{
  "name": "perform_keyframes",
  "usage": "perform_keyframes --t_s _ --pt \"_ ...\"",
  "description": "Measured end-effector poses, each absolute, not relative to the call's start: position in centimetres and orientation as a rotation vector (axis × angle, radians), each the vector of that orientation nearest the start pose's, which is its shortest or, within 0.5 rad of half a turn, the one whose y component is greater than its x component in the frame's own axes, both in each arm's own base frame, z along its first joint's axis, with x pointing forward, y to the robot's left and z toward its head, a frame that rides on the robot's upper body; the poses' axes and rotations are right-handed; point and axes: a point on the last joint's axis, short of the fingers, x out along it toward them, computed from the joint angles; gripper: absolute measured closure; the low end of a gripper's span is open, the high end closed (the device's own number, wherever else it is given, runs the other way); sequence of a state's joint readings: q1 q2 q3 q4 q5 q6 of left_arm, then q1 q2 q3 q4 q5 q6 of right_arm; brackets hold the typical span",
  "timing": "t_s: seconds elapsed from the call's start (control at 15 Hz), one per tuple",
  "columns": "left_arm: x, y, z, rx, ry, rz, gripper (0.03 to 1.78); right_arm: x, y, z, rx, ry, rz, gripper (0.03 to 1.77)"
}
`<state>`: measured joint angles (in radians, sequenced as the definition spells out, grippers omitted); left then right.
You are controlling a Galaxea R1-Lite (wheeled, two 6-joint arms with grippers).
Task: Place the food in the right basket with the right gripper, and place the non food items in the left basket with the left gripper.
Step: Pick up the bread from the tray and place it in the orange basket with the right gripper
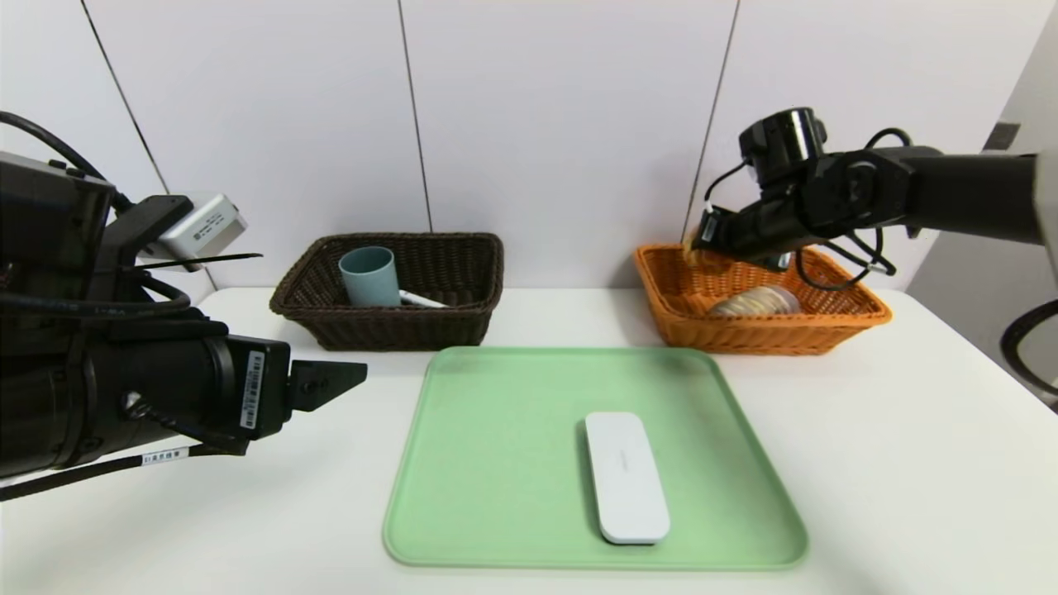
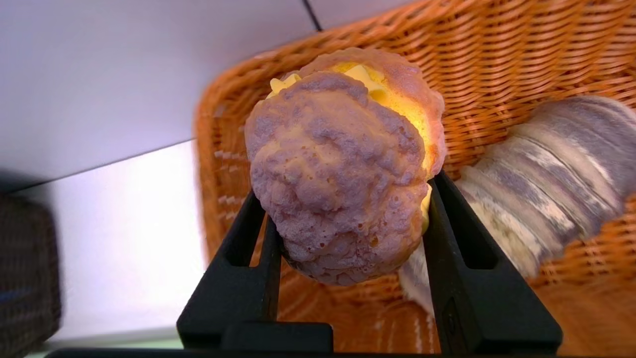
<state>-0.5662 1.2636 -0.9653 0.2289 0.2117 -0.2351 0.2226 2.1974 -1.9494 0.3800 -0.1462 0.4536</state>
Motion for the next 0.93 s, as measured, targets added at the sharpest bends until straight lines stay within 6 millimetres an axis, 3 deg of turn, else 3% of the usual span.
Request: perform_keyframes --t_s 0.2,0.4,0.67,0.93 --pt "16.0 -9.6 25.4 -0.026 0.531 -0.285 0.12 45.4 9.7 18.0 0.309 0.662 -0.088 0.99" --pt "16.0 -9.6 25.4 -0.027 0.532 -0.286 0.12 46.1 9.8 16.5 0.297 0.678 -0.096 0.73" --pt "16.1 -9.6 25.3 -0.026 0.535 -0.286 0.12 46.1 9.8 16.4 0.295 0.682 -0.098 0.47" --pt "16.3 -9.7 25.2 -0.016 0.539 -0.271 0.12 45.5 9.6 17.9 0.270 0.662 -0.083 0.32"
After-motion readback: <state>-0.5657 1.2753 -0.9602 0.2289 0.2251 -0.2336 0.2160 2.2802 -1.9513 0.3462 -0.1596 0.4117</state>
